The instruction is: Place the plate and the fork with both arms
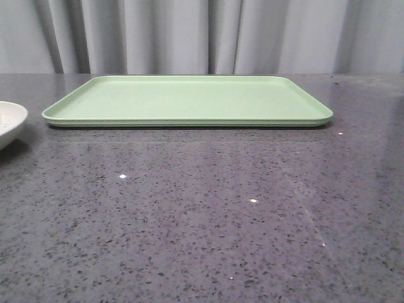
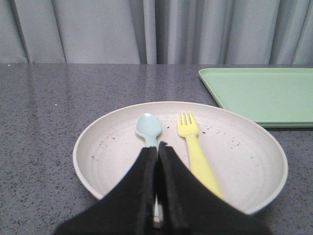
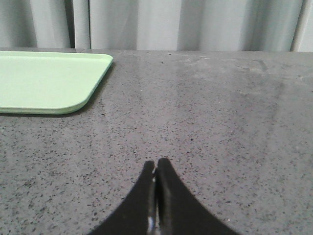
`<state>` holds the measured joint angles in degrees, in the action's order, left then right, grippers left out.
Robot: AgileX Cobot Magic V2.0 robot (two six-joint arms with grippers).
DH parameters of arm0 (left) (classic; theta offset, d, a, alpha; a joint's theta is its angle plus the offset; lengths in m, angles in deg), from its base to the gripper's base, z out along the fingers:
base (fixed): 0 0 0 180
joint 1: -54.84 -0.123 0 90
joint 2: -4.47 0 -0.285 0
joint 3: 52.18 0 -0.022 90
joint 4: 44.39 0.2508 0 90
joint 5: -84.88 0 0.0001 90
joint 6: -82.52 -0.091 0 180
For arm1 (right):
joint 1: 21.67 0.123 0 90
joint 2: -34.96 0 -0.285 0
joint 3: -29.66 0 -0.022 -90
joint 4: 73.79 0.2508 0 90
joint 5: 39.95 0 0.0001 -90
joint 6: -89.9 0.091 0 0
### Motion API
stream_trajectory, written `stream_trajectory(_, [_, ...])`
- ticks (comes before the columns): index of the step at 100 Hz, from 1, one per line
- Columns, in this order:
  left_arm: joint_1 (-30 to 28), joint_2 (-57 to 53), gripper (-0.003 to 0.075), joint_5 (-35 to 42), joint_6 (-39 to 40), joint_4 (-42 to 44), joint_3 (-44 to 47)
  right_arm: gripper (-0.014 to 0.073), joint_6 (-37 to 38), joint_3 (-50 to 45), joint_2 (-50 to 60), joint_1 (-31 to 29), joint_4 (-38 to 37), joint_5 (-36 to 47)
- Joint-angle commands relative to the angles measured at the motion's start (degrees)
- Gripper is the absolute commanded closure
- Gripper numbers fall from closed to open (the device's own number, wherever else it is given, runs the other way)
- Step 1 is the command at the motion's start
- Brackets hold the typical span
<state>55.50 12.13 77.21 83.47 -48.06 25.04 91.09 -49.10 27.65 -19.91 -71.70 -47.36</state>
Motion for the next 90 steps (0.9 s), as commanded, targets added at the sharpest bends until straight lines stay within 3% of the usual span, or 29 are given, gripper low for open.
stream_trajectory(1, [0.0, -1.84, 0.0741, 4.58, 0.51, -0.16, 0.68, 0.066, -0.11, 0.28, 1.48, -0.33, 0.15, 4.43])
stream_trajectory(90, [0.0, -1.84, 0.0741, 7.67, 0.51, -0.16, 0.34, 0.066, -0.11, 0.28, 1.48, -0.33, 0.15, 7.08])
